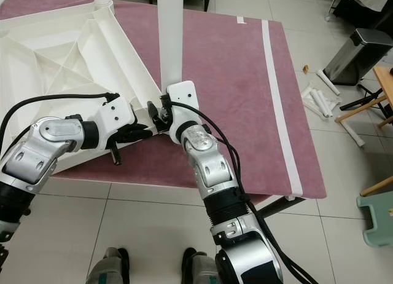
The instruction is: Building children table
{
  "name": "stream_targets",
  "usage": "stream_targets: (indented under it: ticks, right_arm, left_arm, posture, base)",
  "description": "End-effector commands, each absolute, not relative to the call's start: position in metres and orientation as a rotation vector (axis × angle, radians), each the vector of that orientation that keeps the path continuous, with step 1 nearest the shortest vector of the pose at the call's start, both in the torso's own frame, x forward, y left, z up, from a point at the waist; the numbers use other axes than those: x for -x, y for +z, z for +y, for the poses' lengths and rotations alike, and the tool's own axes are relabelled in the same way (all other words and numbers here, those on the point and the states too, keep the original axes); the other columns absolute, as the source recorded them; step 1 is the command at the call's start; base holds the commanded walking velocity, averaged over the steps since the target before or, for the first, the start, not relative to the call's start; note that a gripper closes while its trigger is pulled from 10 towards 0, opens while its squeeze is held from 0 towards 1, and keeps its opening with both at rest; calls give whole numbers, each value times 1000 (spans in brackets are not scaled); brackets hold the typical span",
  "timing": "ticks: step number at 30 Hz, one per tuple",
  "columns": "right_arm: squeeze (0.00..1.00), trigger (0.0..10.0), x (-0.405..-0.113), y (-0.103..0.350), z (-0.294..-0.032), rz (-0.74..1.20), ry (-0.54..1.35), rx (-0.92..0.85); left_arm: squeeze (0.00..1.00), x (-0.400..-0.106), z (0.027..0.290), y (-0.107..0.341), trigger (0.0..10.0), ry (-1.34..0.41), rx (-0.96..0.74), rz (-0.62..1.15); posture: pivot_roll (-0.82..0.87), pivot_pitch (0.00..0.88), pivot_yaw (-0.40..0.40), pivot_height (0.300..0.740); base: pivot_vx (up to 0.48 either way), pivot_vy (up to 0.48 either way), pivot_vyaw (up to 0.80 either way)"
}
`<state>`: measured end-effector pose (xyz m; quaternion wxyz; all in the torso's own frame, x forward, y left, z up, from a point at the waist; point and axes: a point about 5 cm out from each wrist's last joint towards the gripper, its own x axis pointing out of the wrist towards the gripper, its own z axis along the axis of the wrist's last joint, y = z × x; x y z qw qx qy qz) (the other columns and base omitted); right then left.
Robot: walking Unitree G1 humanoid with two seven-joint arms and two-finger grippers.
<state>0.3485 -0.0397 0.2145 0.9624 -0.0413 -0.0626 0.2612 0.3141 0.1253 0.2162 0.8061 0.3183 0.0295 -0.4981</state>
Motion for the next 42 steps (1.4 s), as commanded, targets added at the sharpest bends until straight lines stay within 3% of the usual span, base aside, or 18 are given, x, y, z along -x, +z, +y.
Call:
stream_targets:
  ticks: [1,3,7,13,14,15,16,24,32,38,39,42]
  right_arm:
    - [0,10000,-342,233,-40,-198,781,118]
    - [0,10000,-342,233,-40,-198,781,118]
    - [0,10000,-327,238,-59,-231,1104,252]
    - [0,10000,-324,238,-66,-210,1212,280]
    - [0,2863,-324,238,-68,-200,1240,280]
    - [0,2863,-324,238,-68,-200,1240,280]
    - [0,0,-324,237,-68,-191,1262,273]
    - [0,0,-326,228,-64,-150,1242,251]
    - [0,0,-352,200,-53,6,711,264]
    - [0,0,-357,197,-51,25,584,250]
    - [0,0,-359,193,-50,50,465,205]
    - [0,0,-358,189,-45,73,360,150]
  left_arm:
    - [0,-279,109,226,0,-1325,-736,-45]
    - [0,-279,109,226,0,-1325,-736,-45]
    - [0,-252,120,221,0,-1409,-767,-12]
    - [0,-243,126,221,0,-1429,-775,-2]
    - [0,-241,127,222,0,-1430,-775,1]
    - [0,-241,127,222,0,-1430,-775,1]
    - [0,-241,127,221,0,-1426,-773,3]
    - [0,-242,124,223,0,-1401,-758,-10]
    - [0,-278,107,230,0,-1285,-715,-67]
    - [0,-288,103,231,0,-1263,-712,-76]
    - [0,-296,99,234,0,-1244,-702,-86]
    - [0,-305,94,236,0,-1224,-689,-96]
  posture:
    - [170,218,-53,740]
    - [170,218,-53,740]
    - [180,218,-62,740]
    - [186,219,-66,740]
    - [188,218,-66,740]
    - [188,218,-66,740]
    - [189,218,-68,740]
    - [184,218,-64,740]
    - [175,212,-56,740]
    - [174,211,-54,740]
    - [172,207,-53,740]
    - [171,203,-50,740]
  base:
    - [0,0,0]
    - [0,0,0]
    - [0,0,0]
    - [0,0,0]
    - [0,0,0]
    - [0,0,0]
    - [0,0,0]
    - [0,0,0]
    - [0,0,0]
    - [0,0,0]
    - [0,0,0]
    - [0,0,0]
